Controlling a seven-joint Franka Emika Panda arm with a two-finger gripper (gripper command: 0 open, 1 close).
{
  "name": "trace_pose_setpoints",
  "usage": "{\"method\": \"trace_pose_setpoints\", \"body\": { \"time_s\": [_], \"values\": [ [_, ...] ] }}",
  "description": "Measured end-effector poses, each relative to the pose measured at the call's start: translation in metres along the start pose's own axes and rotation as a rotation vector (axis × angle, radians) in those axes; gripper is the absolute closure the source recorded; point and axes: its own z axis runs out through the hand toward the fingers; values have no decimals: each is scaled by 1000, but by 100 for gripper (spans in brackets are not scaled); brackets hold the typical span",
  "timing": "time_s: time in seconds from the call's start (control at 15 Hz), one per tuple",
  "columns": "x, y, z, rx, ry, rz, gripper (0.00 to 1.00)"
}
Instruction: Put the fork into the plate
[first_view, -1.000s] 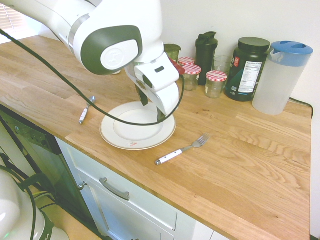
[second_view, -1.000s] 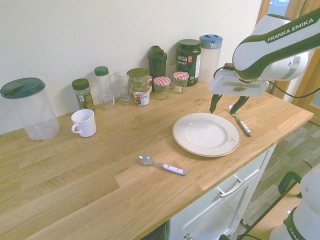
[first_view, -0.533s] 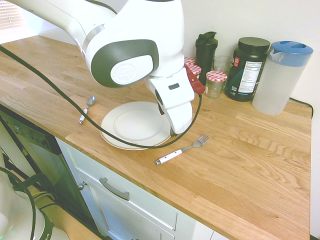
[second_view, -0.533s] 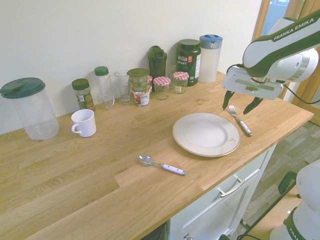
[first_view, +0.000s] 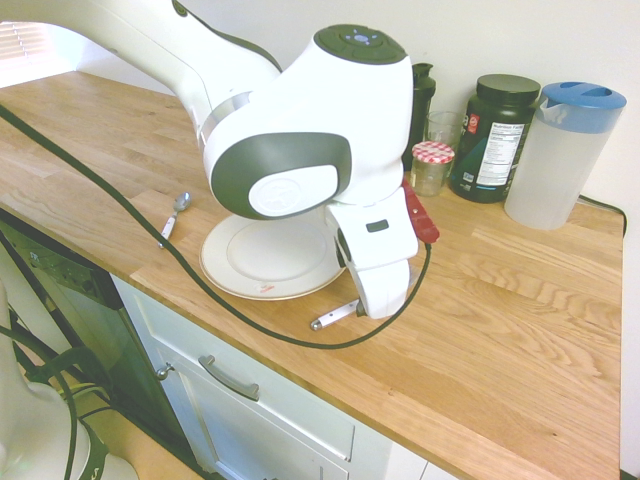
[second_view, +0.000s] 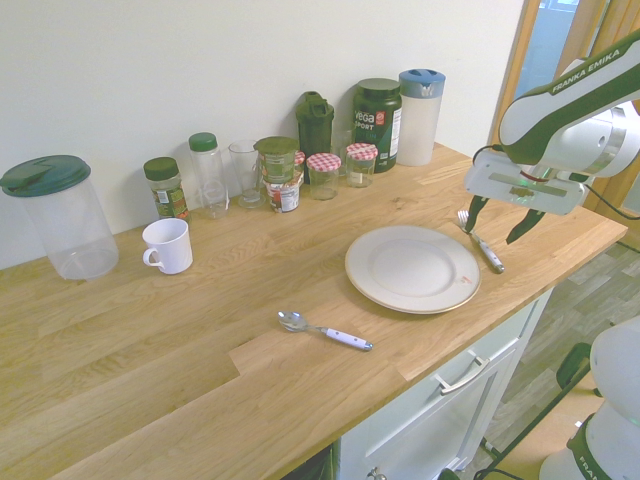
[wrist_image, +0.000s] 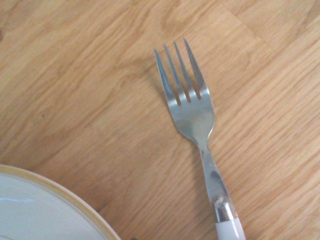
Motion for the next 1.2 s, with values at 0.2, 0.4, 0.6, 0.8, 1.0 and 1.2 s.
{"method": "trace_pose_setpoints", "body": {
  "time_s": [0.2,0.4,0.6,0.8,1.0,1.2],
  "values": [
    [0,1,11,-28,-10,-3,100],
    [-2,0,20,-47,-5,-2,100],
    [-2,-2,23,-45,2,3,100],
    [-2,-3,23,-40,8,2,100],
    [-1,-3,25,-38,11,2,100],
    [-1,-3,26,-39,12,2,100]
  ]
}}
